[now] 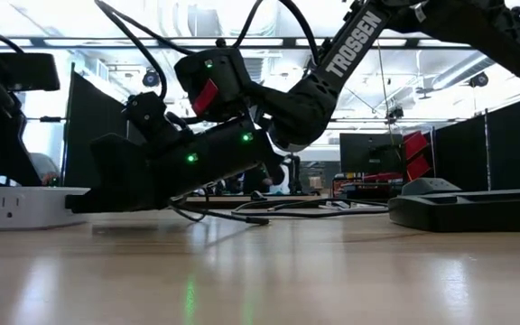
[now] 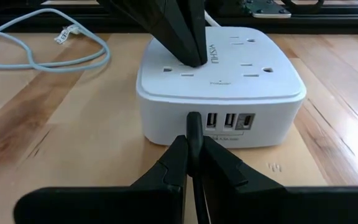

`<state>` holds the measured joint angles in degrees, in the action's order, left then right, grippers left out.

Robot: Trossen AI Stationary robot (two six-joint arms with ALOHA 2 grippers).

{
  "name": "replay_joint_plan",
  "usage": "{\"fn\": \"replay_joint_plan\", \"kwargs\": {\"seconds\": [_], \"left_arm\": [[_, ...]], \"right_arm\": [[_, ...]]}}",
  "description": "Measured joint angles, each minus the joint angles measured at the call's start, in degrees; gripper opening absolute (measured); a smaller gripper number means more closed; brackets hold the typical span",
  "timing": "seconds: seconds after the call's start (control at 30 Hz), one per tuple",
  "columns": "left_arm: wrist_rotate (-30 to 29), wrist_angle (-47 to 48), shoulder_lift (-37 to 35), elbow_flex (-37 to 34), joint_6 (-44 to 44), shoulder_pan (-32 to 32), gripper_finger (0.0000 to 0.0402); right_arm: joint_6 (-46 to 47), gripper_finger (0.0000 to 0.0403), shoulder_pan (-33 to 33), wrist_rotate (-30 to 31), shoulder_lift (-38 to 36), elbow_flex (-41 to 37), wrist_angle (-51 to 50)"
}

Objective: Insert USB
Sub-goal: Insert the bottom black charger cable into the white outlet extension, then insert the bottom left white charger cable into the black outlet extension

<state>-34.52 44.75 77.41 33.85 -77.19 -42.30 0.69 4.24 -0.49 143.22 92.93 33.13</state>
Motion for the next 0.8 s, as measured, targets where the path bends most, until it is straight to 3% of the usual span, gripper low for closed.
{"fn": "replay_joint_plan", "kwargs": {"seconds": [0.4,0.67,0.8], "left_arm": [[-1.6,-0.21,0.38,0.39,-0.68,-0.77,0.0],[-0.42,0.18,0.42,1.27,-1.24,-0.83,0.0],[1.84,1.28,0.31,1.31,-1.45,-1.45,0.0]], "right_arm": [[-2.04,0.0029,-0.43,-0.52,-0.19,0.76,-2.65],[-7.51,0.0218,-0.21,-3.21,-6.86,0.78,-14.61],[-11.4,0.0265,0.12,-2.53,-13.15,0.1,-23.98]]}}
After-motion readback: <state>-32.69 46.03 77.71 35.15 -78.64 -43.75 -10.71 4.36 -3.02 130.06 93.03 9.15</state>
